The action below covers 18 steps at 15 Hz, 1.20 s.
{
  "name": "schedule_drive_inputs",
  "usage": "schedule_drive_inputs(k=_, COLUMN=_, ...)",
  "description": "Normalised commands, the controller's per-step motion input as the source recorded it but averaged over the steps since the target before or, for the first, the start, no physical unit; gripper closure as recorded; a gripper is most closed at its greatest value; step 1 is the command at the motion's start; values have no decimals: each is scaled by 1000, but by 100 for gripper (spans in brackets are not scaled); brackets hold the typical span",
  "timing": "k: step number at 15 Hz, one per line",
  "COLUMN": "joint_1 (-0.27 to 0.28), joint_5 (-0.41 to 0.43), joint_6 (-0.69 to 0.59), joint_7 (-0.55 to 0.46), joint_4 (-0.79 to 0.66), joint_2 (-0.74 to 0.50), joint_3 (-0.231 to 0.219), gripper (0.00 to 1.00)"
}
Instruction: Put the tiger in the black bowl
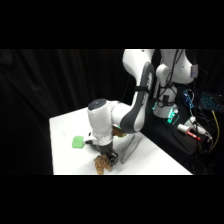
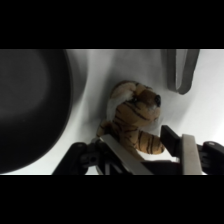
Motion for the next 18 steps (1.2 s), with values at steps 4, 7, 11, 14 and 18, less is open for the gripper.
schedule_drive_inputs(k=4, joint_1=-38, joint_5=-60, joint_6=94, joint_7=-90, joint_4=25, joint_2=26, joint_3=54, gripper=75)
schedule_drive_inputs(k=7, joint_1=10, joint_5=-99, joint_6=24, joint_7=-28, joint_4=-20, joint_2=-72, joint_3=9, gripper=99)
schedule_drive_inputs(k=11, joint_1=55, joint_5=-112, joint_6=-97, joint_7=52, joint_4=-54, joint_2=-203, joint_3=-43, gripper=95)
schedule_drive_inputs(k=14, joint_1=63, joint_5=-98, joint_6=-235, joint_7=109, joint_4=-65, joint_2=-333, joint_3=-66, gripper=95)
schedule_drive_inputs(k=18, joint_1=1, joint_5=-65, joint_6=-234, joint_7=91, joint_4=-76, joint_2=-350, joint_3=-79, gripper=96)
